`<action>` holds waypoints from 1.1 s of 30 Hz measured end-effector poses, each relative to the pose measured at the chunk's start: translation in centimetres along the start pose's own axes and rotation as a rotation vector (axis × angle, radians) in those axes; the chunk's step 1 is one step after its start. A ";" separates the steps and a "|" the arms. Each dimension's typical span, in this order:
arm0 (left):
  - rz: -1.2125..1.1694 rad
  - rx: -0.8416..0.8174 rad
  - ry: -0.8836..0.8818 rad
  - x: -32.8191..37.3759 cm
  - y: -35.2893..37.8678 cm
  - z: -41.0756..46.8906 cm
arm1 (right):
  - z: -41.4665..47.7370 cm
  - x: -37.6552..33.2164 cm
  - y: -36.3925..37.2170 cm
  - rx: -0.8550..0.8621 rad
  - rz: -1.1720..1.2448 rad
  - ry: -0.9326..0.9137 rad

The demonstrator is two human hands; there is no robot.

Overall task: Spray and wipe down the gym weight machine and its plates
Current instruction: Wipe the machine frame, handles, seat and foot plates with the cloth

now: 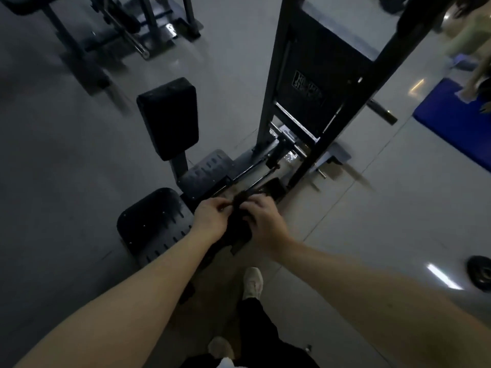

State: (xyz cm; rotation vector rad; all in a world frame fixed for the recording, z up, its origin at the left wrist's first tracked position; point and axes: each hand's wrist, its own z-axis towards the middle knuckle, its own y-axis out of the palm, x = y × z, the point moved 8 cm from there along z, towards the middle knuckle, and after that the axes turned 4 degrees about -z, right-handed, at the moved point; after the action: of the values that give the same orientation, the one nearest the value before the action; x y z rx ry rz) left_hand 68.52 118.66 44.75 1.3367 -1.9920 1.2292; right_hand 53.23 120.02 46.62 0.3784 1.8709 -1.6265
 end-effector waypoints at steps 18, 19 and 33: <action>0.309 -0.362 0.129 0.8 -0.9 3.9 | 7.7 6.5 -4.8 0.248 -0.030 0.461; 0.294 -0.382 0.149 0.5 -0.9 4.1 | 8.4 7.5 -5.1 0.248 -0.016 0.552; 0.111 -0.567 0.551 -0.8 -0.4 7.2 | -2.0 -3.1 3.0 0.699 -0.069 0.801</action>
State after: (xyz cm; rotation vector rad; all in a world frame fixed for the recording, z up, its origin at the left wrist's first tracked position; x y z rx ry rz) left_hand 70.02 112.88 40.65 0.5463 -1.8173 0.8502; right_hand 56.84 123.13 46.34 1.4462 1.7403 -2.3777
